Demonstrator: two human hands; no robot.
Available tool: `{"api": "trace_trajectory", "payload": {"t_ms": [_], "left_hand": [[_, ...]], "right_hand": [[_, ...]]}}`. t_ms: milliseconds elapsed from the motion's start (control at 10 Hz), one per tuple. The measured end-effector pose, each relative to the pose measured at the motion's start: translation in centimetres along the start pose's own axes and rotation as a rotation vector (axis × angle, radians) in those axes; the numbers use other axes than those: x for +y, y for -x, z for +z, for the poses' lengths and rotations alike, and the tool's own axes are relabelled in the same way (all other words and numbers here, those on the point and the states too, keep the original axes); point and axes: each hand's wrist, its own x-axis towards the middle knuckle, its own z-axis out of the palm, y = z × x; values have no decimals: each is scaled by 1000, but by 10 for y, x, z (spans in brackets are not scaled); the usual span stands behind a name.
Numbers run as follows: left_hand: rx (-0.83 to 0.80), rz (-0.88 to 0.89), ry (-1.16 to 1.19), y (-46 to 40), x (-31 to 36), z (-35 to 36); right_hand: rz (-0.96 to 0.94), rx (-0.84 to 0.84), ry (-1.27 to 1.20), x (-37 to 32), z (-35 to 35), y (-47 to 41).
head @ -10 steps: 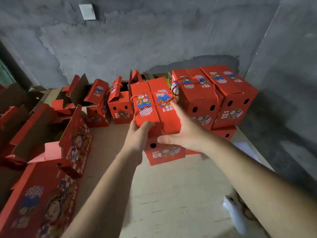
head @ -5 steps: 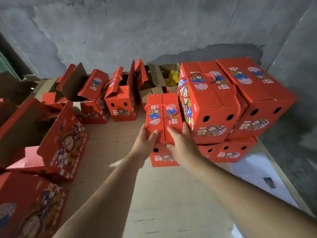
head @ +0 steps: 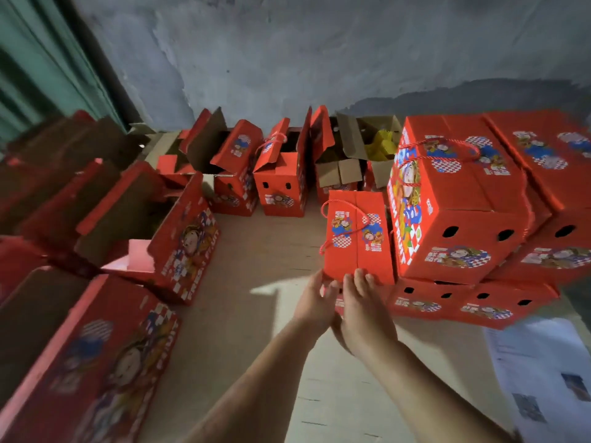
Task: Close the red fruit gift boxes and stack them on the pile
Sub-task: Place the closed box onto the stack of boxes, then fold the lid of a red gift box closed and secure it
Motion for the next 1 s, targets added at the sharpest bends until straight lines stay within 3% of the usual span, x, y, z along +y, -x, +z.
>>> {"api": "trace_trajectory", "payload": {"t_ms": [100,200,300,400,500,600,700,800,900,1000], "left_hand": [[33,28,79,49,-15,-35],[250,-15,109,88,-33,-89],[461,8,48,120,-53,-148],[547,61,-131,142,-62,-217],[612,165,-553,153,-62,-291],[689,124,-719,154,-72,-349],[533,-128,-587,140,-101,-376],[410,-196,-415,134,-138,-377],[437,-121,-441,133,-161,-376],[428,-142,-357,123,-168,-382]], "right_hand": [[-71,-84,-129,-40,24,21],[-51,-362,-404,-111,51,48],[96,-444,-816,-177,88,71],[50,-478,-757,-243,112,82],[-97,-516,-868,-280,148,70],[-275,-64,-306,-320,153,73],[-315,-211,-126,-346,190,61],[-439,-373,231,-348,205,54],[-493,-426,348,-344,213,53],[-440,-450,315,-337,218,50]]}}
